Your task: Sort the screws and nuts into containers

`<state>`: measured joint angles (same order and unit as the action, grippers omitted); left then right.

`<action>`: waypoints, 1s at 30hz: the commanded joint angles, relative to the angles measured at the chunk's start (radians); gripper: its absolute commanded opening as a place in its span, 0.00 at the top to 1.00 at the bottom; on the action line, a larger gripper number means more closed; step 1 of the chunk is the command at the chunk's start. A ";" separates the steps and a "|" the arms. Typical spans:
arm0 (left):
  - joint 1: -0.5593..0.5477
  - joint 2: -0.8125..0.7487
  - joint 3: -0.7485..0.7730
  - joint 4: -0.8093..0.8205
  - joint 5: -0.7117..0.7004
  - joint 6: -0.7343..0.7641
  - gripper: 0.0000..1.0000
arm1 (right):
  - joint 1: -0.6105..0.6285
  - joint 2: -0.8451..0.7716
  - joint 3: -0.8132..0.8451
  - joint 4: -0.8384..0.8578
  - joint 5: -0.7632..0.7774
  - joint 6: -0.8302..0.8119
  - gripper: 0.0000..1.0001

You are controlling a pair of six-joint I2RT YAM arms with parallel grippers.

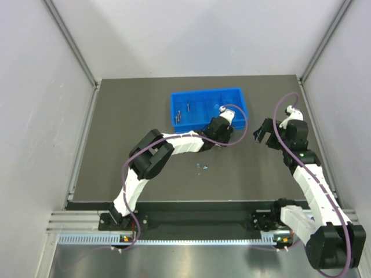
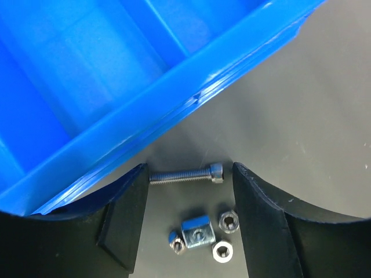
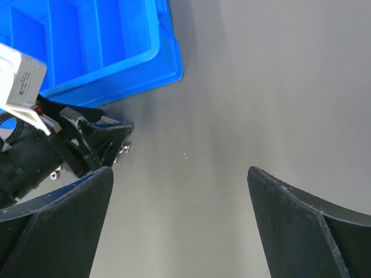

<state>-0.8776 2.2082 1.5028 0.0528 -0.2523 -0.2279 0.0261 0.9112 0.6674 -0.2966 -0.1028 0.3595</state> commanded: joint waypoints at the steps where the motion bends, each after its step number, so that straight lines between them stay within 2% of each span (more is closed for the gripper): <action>1: 0.005 0.024 0.046 0.009 -0.007 0.016 0.35 | 0.008 -0.006 0.001 0.037 0.002 -0.005 0.00; 5: 0.005 0.033 0.054 -0.002 0.004 0.028 0.37 | 0.008 0.000 0.003 0.036 0.002 -0.008 0.00; 9: 0.005 0.033 0.043 -0.019 0.013 0.050 0.53 | 0.008 -0.002 0.001 0.036 0.008 -0.008 0.00; 12: 0.005 0.025 0.028 -0.024 0.016 0.052 0.60 | 0.008 0.000 0.000 0.039 0.008 -0.007 0.00; 19: 0.005 -0.014 0.002 -0.025 -0.028 -0.013 0.64 | 0.008 0.002 0.000 0.037 0.009 -0.005 0.00; 30: 0.011 -0.275 -0.096 0.056 -0.090 -0.139 0.64 | 0.006 -0.002 0.001 0.036 0.009 -0.005 0.00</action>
<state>-0.8742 2.0895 1.4220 0.0452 -0.2943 -0.3164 0.0261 0.9123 0.6674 -0.2958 -0.0986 0.3595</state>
